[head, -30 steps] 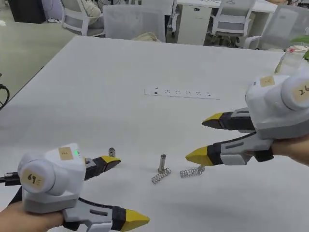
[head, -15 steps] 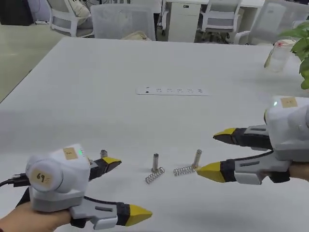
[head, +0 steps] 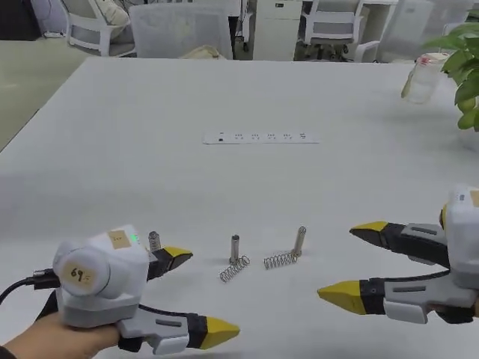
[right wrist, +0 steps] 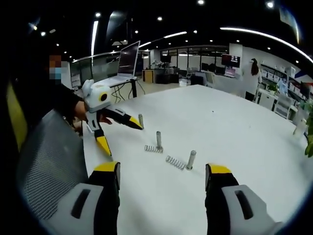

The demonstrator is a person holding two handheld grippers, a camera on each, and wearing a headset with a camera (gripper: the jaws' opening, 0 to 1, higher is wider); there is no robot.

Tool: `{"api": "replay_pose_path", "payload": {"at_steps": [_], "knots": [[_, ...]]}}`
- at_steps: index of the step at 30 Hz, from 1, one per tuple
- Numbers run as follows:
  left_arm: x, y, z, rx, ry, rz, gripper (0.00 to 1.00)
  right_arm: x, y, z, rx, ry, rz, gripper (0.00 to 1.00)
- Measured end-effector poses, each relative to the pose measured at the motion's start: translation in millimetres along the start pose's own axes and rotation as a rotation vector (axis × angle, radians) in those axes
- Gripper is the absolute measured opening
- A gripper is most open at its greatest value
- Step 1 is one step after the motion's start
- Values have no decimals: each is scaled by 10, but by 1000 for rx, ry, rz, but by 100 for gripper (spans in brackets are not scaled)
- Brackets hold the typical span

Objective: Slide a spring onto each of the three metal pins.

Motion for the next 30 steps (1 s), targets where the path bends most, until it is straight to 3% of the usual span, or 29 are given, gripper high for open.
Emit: {"api": "replay_pose_path", "payload": {"at_steps": [13, 19, 30], "knots": [[29, -152, -28, 16, -3, 32, 67, 43, 86, -140, -27, -43, -36, 80], [57, -250, -4, 11, 32, 50, 60, 38, 96, -107, -51, -51, -42, 84], [120, -402, -49, 25, 74, 90, 45, 44, 100, -144, -49, -65, -44, 86]]}}
Point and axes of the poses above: the centre of the closed fingertips' face, and the gripper's own axes: y roughly backward along the fingers, x roughly to its left, z roughly out of its top, the point moved 4 cm from there along y, roughly backward along the fingers, and after that the axes turned 11 degrees about z, right-handed, at the moved point
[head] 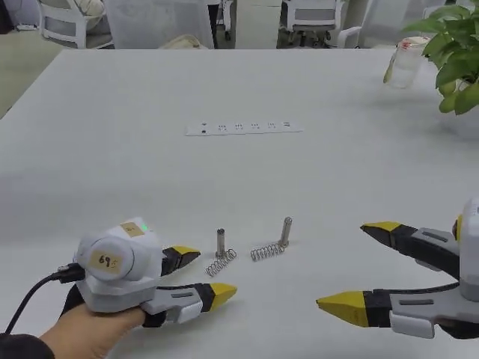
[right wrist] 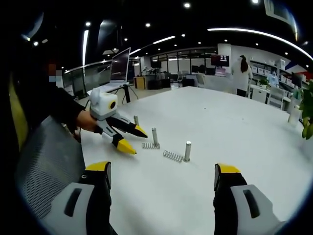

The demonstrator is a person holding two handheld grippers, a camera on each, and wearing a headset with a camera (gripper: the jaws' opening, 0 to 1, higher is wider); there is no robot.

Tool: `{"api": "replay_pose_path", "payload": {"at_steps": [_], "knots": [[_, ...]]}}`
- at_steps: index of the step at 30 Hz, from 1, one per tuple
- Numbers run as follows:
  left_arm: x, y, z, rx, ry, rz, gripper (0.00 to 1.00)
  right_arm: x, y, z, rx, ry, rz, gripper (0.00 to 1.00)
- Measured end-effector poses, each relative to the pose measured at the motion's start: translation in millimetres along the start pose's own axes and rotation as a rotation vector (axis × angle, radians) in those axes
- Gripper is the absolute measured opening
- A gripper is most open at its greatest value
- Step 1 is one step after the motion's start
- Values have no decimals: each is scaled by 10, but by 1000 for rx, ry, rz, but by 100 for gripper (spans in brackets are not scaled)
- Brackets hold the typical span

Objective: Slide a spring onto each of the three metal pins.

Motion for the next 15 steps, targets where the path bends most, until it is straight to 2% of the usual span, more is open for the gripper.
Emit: {"api": "replay_pose_path", "payload": {"at_steps": [15], "knots": [[22, -108, -63, 7, 3, 29, 28, -29, 28, -19, -1, -9, -11, 85]]}}
Point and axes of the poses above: the centre of the closed fingertips' face, and the gripper's own axes: y roughly backward along the fingers, x roughly to its left, z roughly out of its top, the point moved 4 cm from there along y, roughly backward along the fingers, and after that the axes turned 11 degrees about z, right-handed, at the moved point
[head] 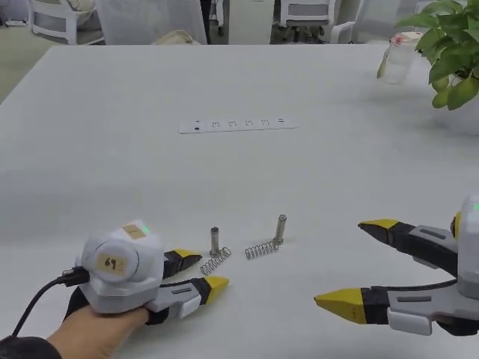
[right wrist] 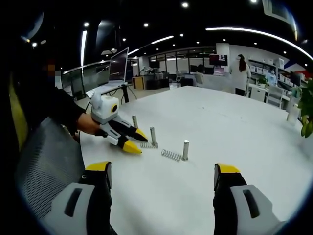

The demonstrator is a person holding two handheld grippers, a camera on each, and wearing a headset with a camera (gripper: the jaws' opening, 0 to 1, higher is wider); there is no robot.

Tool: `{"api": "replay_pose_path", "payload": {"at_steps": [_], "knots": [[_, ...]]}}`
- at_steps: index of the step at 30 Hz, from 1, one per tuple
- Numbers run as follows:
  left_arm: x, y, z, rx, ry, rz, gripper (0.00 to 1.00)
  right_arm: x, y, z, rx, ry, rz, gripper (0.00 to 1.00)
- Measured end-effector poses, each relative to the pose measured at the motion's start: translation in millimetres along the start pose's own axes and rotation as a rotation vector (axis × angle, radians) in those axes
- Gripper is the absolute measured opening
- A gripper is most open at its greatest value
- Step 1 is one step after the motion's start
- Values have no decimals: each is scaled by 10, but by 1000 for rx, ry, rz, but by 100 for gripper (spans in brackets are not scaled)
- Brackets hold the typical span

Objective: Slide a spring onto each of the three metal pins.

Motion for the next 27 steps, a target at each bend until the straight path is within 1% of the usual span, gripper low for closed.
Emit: {"api": "replay_pose_path", "payload": {"at_steps": [9, 12, 14, 18, 27], "knots": [[6, -41, -9, -6, -17, 8, 19, 6, -8, 1, 6, -1, 1, 84], [26, -55, -7, -11, -12, 18, 18, 2, -3, -2, 7, -3, 1, 84], [31, -62, -5, -15, -19, 19, 17, -1, -3, -10, 13, -2, 0, 84], [56, -75, -5, -21, -31, 34, 11, 1, -9, -9, 14, -3, 2, 83], [77, -70, -21, -26, -57, 37, 6, 19, -26, -6, 15, -2, 4, 83]]}}
Point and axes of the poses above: the centre of the closed fingertips' face, and the gripper's own axes: y roughly backward along the fingers, x roughly to its left, z roughly out of its top, the point moved 4 cm from there along y, roughly backward along the fingers, and after that the axes turned 11 degrees about z, right-handed, at the moved point
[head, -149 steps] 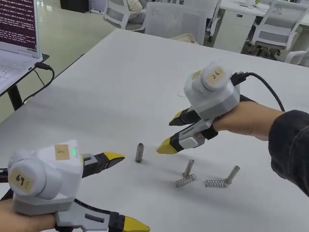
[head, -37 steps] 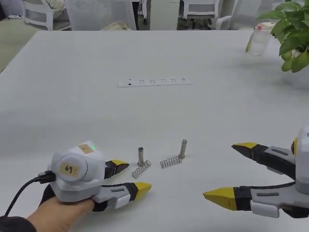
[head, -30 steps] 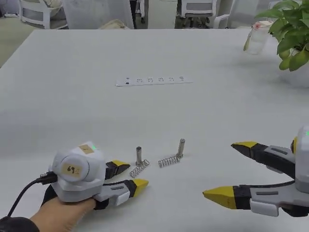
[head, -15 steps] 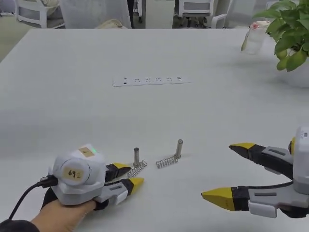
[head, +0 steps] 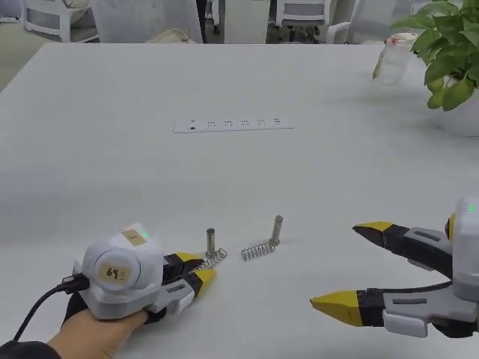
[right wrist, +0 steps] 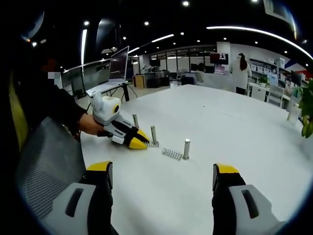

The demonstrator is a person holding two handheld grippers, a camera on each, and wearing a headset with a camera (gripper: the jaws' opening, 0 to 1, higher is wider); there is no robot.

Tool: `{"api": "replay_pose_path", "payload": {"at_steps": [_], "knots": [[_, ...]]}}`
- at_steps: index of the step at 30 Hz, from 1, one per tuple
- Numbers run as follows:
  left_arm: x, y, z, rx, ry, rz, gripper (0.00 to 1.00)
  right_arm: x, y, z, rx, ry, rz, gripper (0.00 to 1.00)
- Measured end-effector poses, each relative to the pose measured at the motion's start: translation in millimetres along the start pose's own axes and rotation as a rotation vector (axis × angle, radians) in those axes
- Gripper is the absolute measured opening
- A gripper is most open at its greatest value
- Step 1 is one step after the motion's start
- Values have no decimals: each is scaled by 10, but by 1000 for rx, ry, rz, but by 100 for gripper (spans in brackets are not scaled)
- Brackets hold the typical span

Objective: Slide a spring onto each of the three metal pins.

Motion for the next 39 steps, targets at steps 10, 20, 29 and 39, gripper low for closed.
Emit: {"api": "replay_pose_path", "payload": {"at_steps": [10, 20, 29, 39], "knots": [[8, 33, -13, 5, -28, -14, 3, 10, -2, 17, -1, 4, -1, 82], [2, 179, -47, 26, -32, -41, 3, 49, -13, 46, -5, 11, 8, 81], [-78, 305, 18, 13, -42, -87, 3, 74, -33, 48, 1, 14, 20, 79], [-97, 457, 94, -14, -57, -108, 3, 98, -86, 76, 7, 24, 43, 78]]}}
Point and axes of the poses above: the centre of the closed fingertips' face, and the gripper's own axes: y roughly backward along the fingers, x roughly to its left, z roughly out of its top, the point moved 4 cm from there along y, roughly backward along the fingers, and after that the axes turned 11 degrees about z, right-handed, at the moved point
